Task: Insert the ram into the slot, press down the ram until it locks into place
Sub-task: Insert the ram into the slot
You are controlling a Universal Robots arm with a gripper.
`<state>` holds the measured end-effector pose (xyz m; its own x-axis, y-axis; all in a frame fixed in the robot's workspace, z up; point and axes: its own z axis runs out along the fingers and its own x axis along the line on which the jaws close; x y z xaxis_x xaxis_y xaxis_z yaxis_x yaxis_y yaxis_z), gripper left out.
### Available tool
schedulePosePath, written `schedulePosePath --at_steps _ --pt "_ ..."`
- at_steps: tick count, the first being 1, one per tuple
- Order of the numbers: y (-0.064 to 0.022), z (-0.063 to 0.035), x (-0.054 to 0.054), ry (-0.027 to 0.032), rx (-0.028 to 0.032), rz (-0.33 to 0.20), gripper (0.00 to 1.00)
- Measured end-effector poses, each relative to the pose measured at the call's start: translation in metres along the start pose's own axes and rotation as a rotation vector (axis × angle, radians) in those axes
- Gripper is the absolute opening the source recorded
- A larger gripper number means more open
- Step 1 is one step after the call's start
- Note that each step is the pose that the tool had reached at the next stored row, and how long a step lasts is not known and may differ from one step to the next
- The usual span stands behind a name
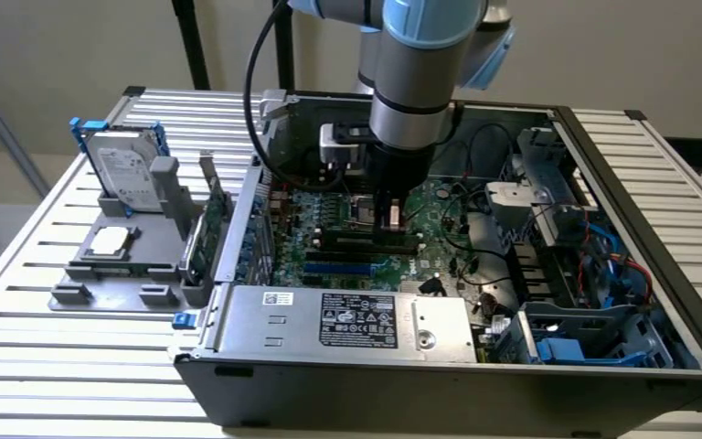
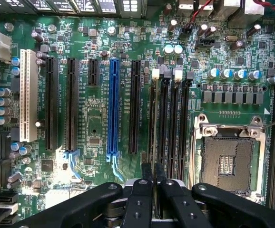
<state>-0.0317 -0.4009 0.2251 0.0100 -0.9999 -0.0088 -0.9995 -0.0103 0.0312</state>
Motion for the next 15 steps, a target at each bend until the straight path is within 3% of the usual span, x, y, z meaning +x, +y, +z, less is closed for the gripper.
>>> schedulePosePath --at_steps 3,4,5,11,15 --pt "0.0003 0.0002 0.0 0.0001 0.0003 0.0 0.15" --pt "0.0004 0.0001 0.0 0.0001 0.0004 0.0 0.21" --pt "0.0005 -0.0009 0.0 0.0 0.0005 0.0 0.21" --pt "0.0034 -0.0231 0.0 0.0001 0.0005 0.0 0.21" --pt "0.0086 -0.027 0.0 -0.0001 0.0005 0.0 0.19"
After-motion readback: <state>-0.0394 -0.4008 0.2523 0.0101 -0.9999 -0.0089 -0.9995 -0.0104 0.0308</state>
